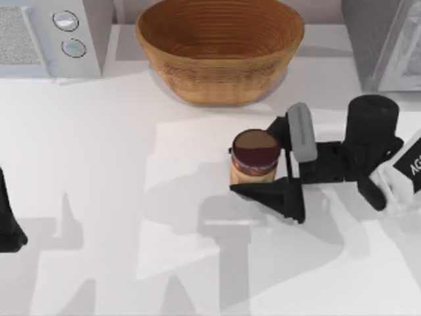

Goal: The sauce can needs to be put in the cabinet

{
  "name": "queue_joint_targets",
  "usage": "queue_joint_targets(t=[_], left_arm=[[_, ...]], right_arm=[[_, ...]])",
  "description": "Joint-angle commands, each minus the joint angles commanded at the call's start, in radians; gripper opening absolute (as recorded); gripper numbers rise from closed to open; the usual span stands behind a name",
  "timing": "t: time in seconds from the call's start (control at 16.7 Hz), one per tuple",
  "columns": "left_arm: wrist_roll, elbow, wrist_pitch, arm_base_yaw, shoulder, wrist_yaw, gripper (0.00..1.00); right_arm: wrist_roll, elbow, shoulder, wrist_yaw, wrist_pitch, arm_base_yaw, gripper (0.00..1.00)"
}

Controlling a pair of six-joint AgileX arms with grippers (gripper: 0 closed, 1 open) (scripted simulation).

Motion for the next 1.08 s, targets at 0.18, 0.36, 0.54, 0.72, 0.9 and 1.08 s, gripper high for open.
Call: queue_joint_targets(t=[0.18,0.36,0.54,0.72,0.9,1.08], left_arm=[[0.0,0.0,0.0,0.0,0.0,0.0,1.0],[0.0,0.0,0.0,0.0,0.0,0.0,1.0],[0.0,0.0,0.0,0.0,0.0,0.0,1.0],[0.0,0.0,0.0,0.0,0.0,0.0,1.0],[0.0,0.0,0.0,0.0,0.0,0.0,1.0],[0.0,0.0,0.0,0.0,0.0,0.0,1.0]], right_arm=[[0.006,0.011,-0.165,0.001,-0.18,-0.006,0.0],[0.009,0.021,-0.32,-0.002,-0.347,-0.005,0.0],[0.008,0.026,-0.393,-0.004,-0.421,-0.002,0.0],[0.007,0.026,-0.397,-0.004,-0.424,-0.001,0.0],[0.011,0.019,-0.404,0.001,-0.424,-0.003,0.0],[0.027,-0.026,-0.498,0.054,-0.456,-0.015,0.0]])
